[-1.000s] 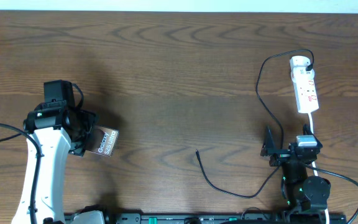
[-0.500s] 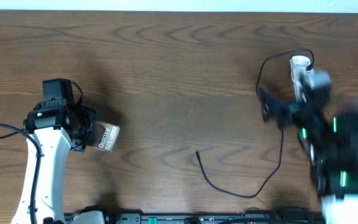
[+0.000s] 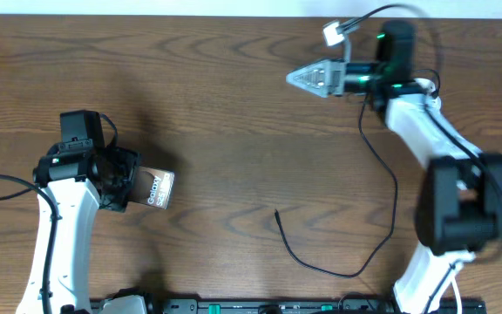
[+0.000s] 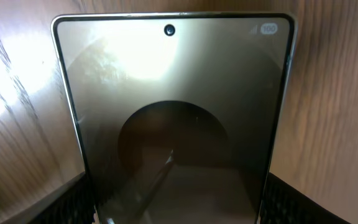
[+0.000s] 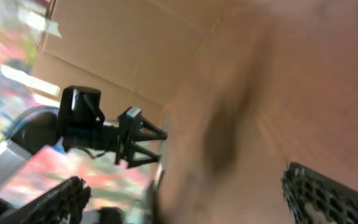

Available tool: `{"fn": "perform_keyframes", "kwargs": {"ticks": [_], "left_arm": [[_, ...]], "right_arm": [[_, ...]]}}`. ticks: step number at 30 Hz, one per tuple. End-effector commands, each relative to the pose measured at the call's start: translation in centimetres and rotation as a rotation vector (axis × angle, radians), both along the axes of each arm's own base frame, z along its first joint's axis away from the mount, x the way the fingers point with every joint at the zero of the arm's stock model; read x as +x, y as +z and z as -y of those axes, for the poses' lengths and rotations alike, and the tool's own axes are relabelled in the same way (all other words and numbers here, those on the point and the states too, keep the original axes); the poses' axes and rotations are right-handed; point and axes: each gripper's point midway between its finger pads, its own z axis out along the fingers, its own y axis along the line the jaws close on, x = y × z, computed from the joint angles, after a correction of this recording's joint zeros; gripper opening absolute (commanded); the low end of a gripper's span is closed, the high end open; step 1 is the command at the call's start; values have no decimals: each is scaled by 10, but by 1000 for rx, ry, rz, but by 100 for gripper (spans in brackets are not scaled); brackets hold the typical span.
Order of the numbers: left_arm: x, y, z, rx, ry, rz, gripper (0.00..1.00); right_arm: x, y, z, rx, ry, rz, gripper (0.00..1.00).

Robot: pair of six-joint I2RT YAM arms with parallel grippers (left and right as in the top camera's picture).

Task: Plug charger to phone and switch on socket
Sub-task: 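Move the right gripper toward the phone held by the left gripper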

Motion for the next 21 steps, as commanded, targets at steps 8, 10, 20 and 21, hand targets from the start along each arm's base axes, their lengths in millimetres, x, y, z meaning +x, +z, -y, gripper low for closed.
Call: {"fn": "perform_keyframes", "kwargs": {"ticks": [8, 10, 20, 21], "left_arm": [[1, 3, 16, -192, 310, -10, 7], [1, 3, 16, -210, 364, -15, 7], [3, 3, 25, -297, 475, -38, 7], [3, 4, 28, -321, 480, -41, 7]], "right_arm": [[-43, -35, -89, -14, 196, -278, 99], [-50, -37, -103, -27, 207, -277, 99], [-82, -47, -162, -90, 223, -263, 99], [-85, -48, -164, -91, 228, -262, 99]]}}
